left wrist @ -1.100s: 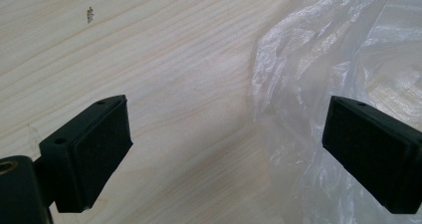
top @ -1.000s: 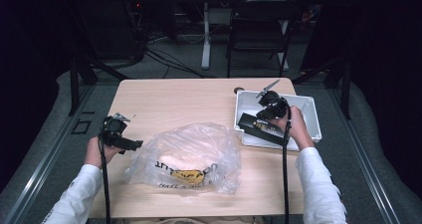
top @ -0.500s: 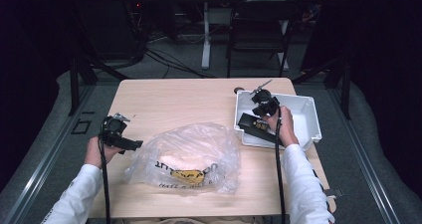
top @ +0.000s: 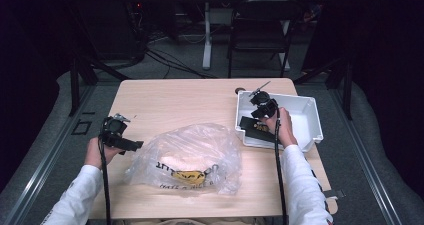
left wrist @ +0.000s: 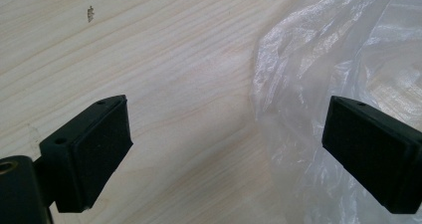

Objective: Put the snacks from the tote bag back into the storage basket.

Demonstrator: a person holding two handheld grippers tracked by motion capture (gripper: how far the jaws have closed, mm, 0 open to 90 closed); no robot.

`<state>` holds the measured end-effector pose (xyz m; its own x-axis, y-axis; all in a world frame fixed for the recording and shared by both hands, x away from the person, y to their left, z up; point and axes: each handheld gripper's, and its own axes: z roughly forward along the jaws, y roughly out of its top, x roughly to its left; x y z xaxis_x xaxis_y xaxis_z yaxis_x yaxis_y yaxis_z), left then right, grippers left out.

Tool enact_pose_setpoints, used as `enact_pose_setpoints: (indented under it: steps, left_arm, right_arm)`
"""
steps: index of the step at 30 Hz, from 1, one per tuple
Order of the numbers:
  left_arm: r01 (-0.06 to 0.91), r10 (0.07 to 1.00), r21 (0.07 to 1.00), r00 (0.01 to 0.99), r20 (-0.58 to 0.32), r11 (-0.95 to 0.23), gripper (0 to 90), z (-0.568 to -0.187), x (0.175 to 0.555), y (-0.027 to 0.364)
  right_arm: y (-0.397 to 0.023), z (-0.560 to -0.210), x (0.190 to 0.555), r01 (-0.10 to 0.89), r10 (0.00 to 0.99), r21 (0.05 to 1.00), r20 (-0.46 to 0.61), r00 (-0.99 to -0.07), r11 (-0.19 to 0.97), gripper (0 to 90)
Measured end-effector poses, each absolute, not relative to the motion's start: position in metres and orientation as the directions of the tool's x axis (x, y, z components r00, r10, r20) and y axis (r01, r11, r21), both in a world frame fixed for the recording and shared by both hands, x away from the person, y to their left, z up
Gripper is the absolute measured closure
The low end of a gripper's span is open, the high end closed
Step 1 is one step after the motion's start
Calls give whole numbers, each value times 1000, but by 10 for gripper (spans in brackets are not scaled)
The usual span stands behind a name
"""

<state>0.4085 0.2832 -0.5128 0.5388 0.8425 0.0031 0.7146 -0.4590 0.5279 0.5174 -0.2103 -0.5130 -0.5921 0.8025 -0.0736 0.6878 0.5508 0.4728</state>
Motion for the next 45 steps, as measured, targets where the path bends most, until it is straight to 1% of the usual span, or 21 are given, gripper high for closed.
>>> enact_pose_setpoints:
  steps: [4,9,15,18,24,29,32,33,35,37,38,40,45]
  left_arm:
    - [713,840,525,542,6,-464,51,-513,409,283]
    - [716,843,525,538,5,-460,51,-512,408,283]
    - [716,843,526,538,4,-460,51,-512,408,284]
    - [714,842,526,540,6,-462,52,-512,408,283]
    - [714,842,525,540,7,-463,52,-512,408,283]
    - [715,843,527,538,5,-459,52,-512,408,284]
    - [713,844,532,536,7,-457,52,-511,408,285]
    - [713,844,533,536,7,-456,51,-511,408,285]
    - [713,845,533,535,6,-456,52,-511,408,285]
    - [711,844,534,537,7,-457,52,-511,408,285]
    - [710,844,536,536,8,-456,51,-511,408,285]
    - [711,845,535,536,8,-456,51,-510,408,285]
    - [709,845,538,535,11,-456,51,-510,408,285]
  right_arm:
    - [-208,-514,516,679,798,485,-69,-599,552,882]
    - [-206,-515,517,679,787,468,-62,-613,566,877]
    - [-202,-516,517,678,791,478,-60,-609,558,881]
    - [-202,-516,517,674,782,465,-68,-620,575,880]
    - [-198,-520,520,688,787,441,-70,-614,576,857]
    - [-199,-518,519,686,794,462,-69,-604,562,816]
    - [-203,-514,516,684,807,498,-55,-588,532,752]
    - [-205,-510,515,689,808,491,-54,-586,533,712]
    - [-210,-506,512,698,822,509,-34,-568,504,651]
    - [-217,-499,508,707,829,513,-15,-559,487,564]
    - [-219,-497,506,710,831,515,-10,-556,481,542]
    - [-224,-491,500,715,837,522,4,-548,465,445]
    - [-234,-475,481,713,844,551,29,-536,434,292]
